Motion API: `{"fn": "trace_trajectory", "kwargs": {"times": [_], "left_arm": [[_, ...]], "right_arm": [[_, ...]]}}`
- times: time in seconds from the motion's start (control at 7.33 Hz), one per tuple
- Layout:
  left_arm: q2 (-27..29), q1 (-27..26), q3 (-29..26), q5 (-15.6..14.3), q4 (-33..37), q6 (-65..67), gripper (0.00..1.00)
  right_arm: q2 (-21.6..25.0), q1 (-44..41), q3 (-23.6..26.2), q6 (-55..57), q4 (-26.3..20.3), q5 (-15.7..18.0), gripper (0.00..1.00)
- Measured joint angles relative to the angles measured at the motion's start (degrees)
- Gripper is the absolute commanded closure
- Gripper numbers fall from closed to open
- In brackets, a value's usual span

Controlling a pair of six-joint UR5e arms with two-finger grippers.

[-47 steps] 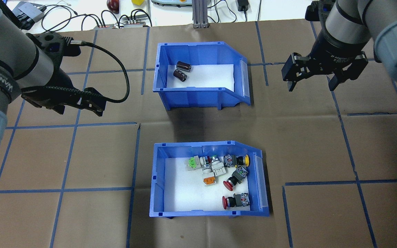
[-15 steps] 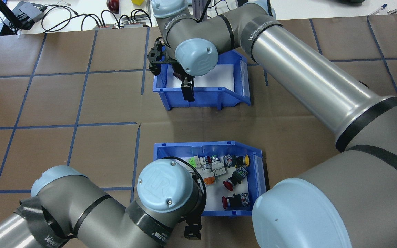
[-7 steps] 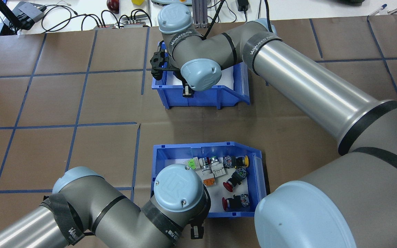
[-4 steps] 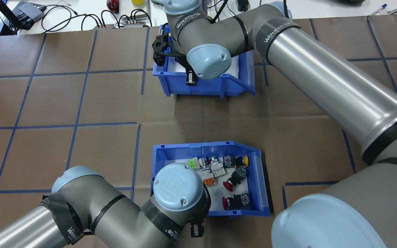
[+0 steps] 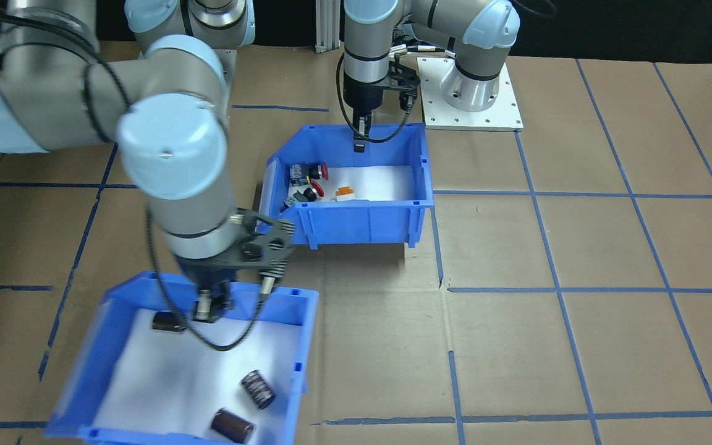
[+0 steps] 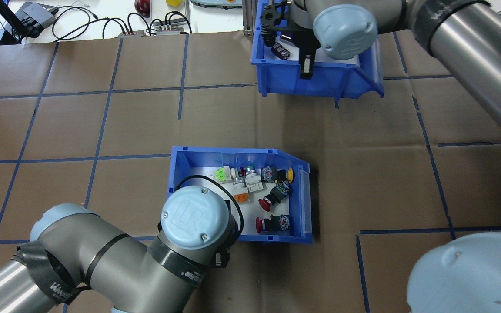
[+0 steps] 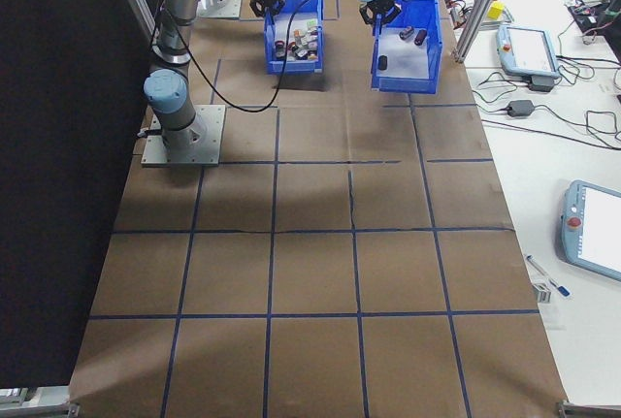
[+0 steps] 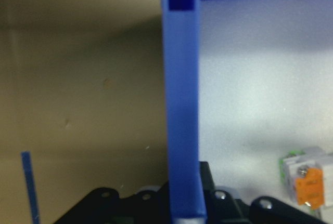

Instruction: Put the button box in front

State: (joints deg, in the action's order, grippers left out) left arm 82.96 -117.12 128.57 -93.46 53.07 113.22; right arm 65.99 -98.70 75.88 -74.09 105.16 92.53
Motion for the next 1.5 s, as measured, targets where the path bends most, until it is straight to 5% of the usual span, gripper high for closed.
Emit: {"fn": "trace_trajectory", "kwargs": {"times": [0.14, 0.41, 0.68, 1.09, 1.5], "left_arm": [[0.14, 4.68, -1.11, 0.90, -0.15, -4.29, 1.00], [3.40, 13.81, -6.58, 8.07, -0.20, -11.55, 1.00], [13.23, 18.10, -17.03, 11.48, -0.22, -14.79, 1.00], [29.39, 17.01, -34.02, 11.83, 0.67, -14.63, 1.00], [35.74, 12.78, -41.01, 10.99, 0.90, -12.16, 1.00]], "right_arm": [[1.75, 3.82, 1.33, -3.96, -0.16, 0.03, 0.93], [5.50, 10.93, 5.42, -11.49, -0.23, 0.00, 0.93], [9.91, 17.35, 11.59, -19.64, -0.12, -0.28, 0.93], [14.72, 24.56, 21.40, -30.14, 1.14, -1.02, 0.93], [15.52, 26.89, 24.57, -33.95, 1.71, -1.23, 0.93]]}}
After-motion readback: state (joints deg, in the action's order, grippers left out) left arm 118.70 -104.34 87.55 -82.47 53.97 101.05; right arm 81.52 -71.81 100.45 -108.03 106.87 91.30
